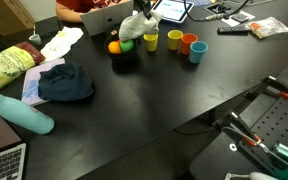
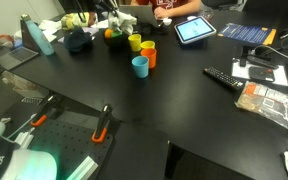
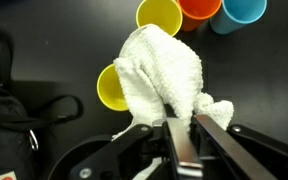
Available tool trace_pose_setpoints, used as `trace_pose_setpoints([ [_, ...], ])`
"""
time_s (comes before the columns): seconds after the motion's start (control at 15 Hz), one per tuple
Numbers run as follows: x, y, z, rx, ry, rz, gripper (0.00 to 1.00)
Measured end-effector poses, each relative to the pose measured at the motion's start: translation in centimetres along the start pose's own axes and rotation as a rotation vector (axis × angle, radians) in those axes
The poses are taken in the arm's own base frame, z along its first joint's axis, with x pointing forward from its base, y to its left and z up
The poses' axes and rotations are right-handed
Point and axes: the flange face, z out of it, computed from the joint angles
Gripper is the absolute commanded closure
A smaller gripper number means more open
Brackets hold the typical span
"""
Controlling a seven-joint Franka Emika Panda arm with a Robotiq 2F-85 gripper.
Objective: Take the white towel out of the bowl
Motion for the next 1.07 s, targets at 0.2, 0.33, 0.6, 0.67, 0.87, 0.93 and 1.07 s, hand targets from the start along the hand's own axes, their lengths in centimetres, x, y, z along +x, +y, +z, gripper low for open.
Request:
trace_pose_setpoints([
  [0.2, -2.9, -2.1, -0.8, 0.041, -0.085, 0.045, 0.94],
  [0.33, -4.2, -3.8, -0.4, 0.099, -0.136, 0.056, 0.94],
  [0.6, -4.3, -6.8, 3.5, 0.203, -0.255, 0.035, 0.94],
  [0.67, -3.8, -7.6, 4.9, 0.221, -0.292, 0.018, 0.94],
  [0.87, -0.8, -9.8, 8.7, 0.264, -0.356, -0.064, 0.94],
  [0.93, 0.5, -10.4, 9.5, 0.265, -0.367, -0.096, 0.93],
  [1.07, 3.1, -11.4, 9.8, 0.235, -0.366, -0.157, 0.93],
])
